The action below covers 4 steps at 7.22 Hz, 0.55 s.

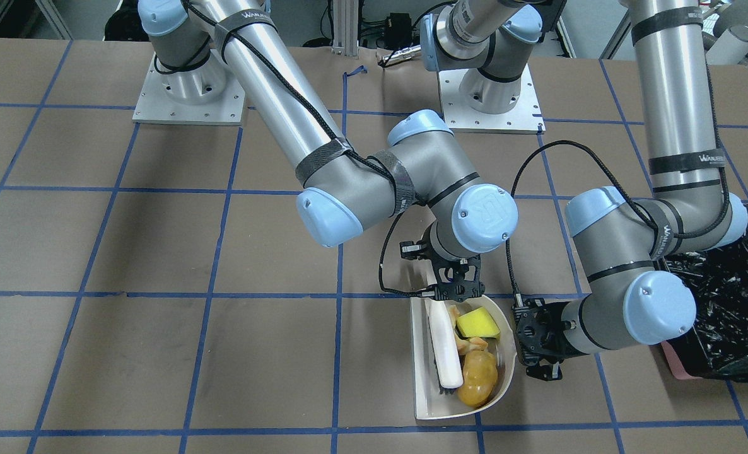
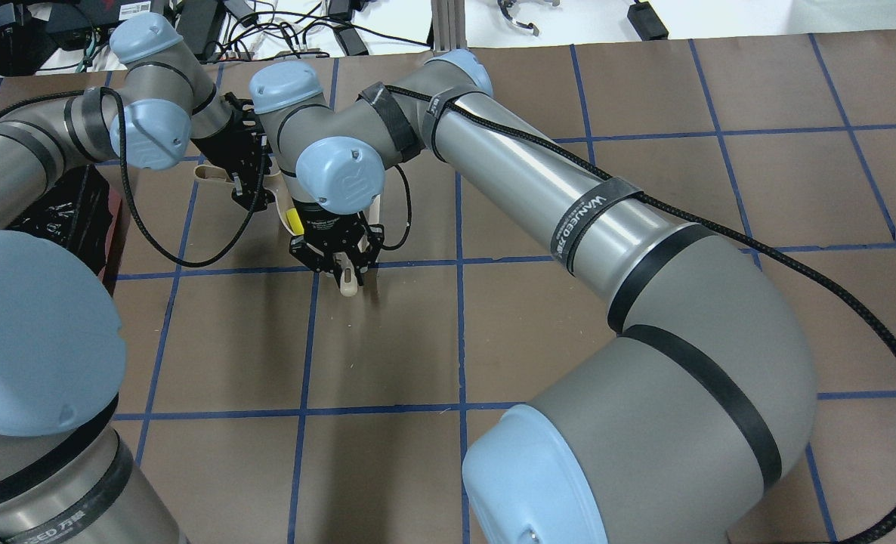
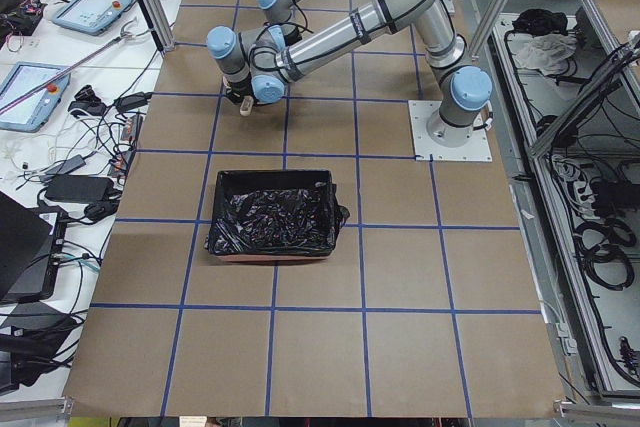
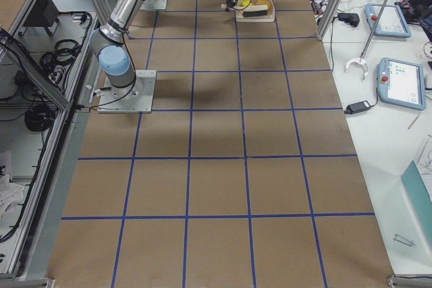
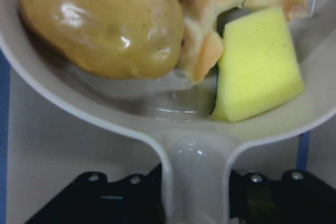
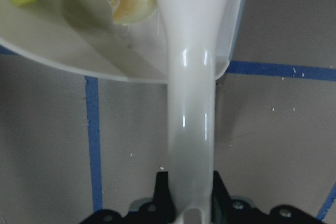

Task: Sweep and dump trash into bin
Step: 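Sweep the potato into the dustpan with the right gripper's brush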

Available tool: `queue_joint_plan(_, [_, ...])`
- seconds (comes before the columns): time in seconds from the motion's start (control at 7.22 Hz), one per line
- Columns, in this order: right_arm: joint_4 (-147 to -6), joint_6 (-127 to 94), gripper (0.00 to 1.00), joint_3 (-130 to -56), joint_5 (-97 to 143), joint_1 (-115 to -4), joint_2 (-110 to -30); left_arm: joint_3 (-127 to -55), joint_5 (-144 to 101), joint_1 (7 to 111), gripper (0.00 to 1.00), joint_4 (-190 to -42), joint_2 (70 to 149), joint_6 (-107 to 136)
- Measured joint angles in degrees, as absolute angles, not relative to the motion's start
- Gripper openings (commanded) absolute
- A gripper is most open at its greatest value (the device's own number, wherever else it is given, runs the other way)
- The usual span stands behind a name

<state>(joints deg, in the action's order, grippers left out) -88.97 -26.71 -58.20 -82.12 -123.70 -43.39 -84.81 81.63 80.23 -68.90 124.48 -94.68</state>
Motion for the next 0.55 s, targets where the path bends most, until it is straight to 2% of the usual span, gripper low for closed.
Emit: queue_joint_plan(0.55, [-88.3,-25.9,0.00,-62.5,-82.0,-118.3,-48.5,-84.8,79.7,79.7,0.22,-68.9,124.5,-94.8])
